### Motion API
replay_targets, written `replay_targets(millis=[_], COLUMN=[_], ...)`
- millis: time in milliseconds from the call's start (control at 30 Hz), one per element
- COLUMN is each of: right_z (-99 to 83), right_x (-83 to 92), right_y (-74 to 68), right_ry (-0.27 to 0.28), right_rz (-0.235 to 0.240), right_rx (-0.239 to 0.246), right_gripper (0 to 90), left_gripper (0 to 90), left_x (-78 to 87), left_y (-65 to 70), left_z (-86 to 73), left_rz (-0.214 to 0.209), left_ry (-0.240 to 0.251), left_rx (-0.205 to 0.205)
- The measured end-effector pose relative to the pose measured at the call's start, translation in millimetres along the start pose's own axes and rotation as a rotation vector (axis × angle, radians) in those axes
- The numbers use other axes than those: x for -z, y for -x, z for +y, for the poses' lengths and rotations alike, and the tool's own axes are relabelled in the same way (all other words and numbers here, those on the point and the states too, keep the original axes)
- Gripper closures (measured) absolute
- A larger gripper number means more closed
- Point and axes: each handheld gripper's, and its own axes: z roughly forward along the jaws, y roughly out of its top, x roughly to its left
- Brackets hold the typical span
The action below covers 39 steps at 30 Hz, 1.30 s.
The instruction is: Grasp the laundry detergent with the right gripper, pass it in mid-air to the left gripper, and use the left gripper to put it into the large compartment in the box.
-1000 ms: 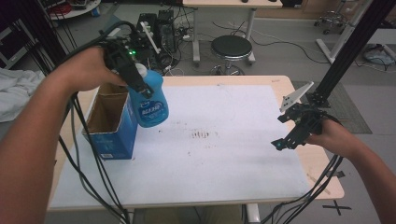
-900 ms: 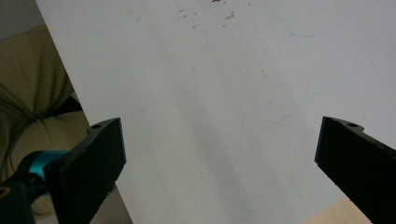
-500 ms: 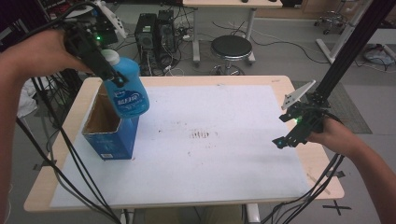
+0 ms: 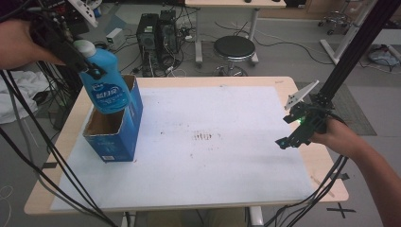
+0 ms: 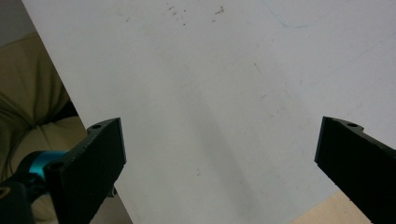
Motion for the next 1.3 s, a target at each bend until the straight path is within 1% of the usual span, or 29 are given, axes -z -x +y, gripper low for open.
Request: replay_targets(millis=[100,233,400,433,567,700,800,900,1033,1200,1300], right_z=[-0.9,-1.5,-1.2,-1.1,-0.3,1.7,2.3,2.3,2.8,1.4,0.4], right_x=[0.2,-0.3,-3.3,-3.8,-5.6,-7.7,-10.1,-11.3,-11.6,-12.9,-15.4], right_y=[0.4,0.0,-0.8,-1.1,-0.5,-1.6,-3.0,-2.9,-3.7,-4.1,-3.7], right_ry=[0.0,-0.002,-0.007,-0.01,-0.013,-0.017,-0.022,-0.021,-0.024,-0.028,-0.024], right_rz=[-0.001,-0.002,0.001,0.002,0.001,0.002,0.008,0.006,0.008,0.011,0.015], right_rx=[-0.007,-0.007,-0.012,-0.014,-0.019,-0.016,-0.016,-0.012,-0.013,-0.016,-0.013], right_gripper=[0.9,0.9,0.9,0.9,0.9,0.9,0.9,0.9,0.9,1.0,0.9], left_gripper=[38.0,38.1,38.1,38.1,38.1,38.1,38.2,38.1,38.1,38.1,38.1], left_x=[-3.9,-12.5,-21.2,-22.7,-31.2,-47.6,-62.1,-77.6,-98.7,-119.4,-130.8], left_y=[-3.5,-8.5,-15.2,-16.4,-19.4,-19.3,-18.3,-16.6,-14.6,-13.3,-12.5], left_z=[-6.2,-14.8,-26.4,-29.0,-38.9,-48.6,-55.4,-59.4,-63.6,-70.7,-74.6], left_rz=[0.006,0.005,0.008,0.006,-0.002,-0.006,-0.017,-0.032,-0.053,-0.067,-0.067], left_ry=[-0.006,-0.017,-0.024,-0.023,-0.028,-0.052,-0.055,-0.072,-0.115,-0.122,-0.129], left_rx=[-0.006,0.0,0.018,0.025,0.034,0.022,0.022,0.009,-0.004,0.002,0.0])
